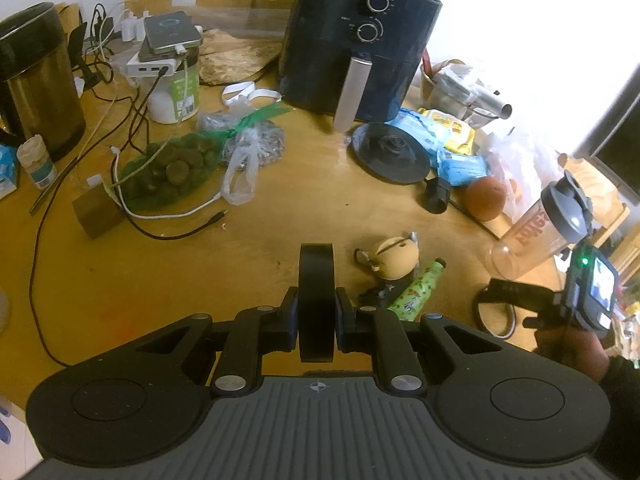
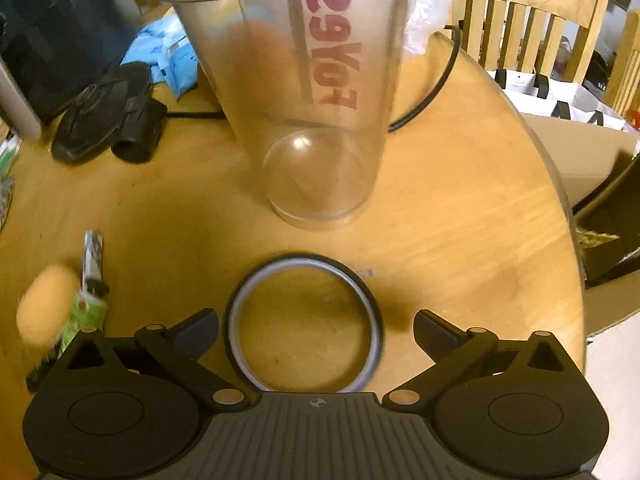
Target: Organize objects
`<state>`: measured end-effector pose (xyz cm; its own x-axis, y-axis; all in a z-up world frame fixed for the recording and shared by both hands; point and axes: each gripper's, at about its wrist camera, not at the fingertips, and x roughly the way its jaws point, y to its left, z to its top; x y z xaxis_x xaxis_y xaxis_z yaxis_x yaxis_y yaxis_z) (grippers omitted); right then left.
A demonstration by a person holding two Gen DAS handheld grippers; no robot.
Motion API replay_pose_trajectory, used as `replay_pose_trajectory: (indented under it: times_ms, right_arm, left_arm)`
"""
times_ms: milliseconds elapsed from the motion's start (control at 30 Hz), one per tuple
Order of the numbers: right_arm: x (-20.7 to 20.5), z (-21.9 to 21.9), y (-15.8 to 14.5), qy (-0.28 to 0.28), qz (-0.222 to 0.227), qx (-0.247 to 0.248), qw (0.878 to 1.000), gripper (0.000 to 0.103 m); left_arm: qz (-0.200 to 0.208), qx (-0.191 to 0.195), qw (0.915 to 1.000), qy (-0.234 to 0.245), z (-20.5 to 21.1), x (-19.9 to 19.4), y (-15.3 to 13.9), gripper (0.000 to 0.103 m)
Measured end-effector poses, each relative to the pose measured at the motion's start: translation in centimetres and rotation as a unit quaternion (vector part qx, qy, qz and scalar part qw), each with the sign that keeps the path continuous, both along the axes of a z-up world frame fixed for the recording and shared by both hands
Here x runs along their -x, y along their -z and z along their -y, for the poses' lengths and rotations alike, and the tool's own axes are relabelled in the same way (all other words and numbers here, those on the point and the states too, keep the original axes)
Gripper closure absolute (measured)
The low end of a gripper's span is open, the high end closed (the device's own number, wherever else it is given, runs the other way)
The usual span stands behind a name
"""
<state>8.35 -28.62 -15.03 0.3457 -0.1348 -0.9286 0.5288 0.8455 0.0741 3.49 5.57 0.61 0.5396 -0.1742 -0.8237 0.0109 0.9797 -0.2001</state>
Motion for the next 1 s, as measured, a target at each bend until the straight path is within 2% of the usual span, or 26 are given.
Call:
replay_pose_trajectory:
  times_ms: [233,300,367,633,1000]
  right_arm:
    - [-1.0,-0.5,1.0,0.025,-0.029,0.001,0.999,0.001]
    - [-0.9,-1.0,0.9,0.021,-0.034,0.016,0.999,0.008]
    - [-0.4,-0.9,0.7,0.02,-0.024,0.022,0.999,0.013]
    - [1.7,0.4,0.0,0.016,0.003,-0.002,1.0,0.014]
    - [5.2,0.9,-5.3,-0.027,0.082,-0.034,0.996,0.014]
  left_arm:
    - [-0.002,0.0,1.0,-0.009,-0.6,0.5,-0.1,0.086]
    - [-0.002,0.0,0.9999,-0.011,-0.7,0.6,-0.1,0.086]
    - [-0.001,0.002,0.9999,-0.012,-0.9,0.7,0.0,0.086]
    - [0.0,0.007,1.0,-0.003,-1.1,0.9,-0.1,0.086]
    - [0.005,0.021,0.9994,0.029,-0.8,1.1,-0.2,0.086]
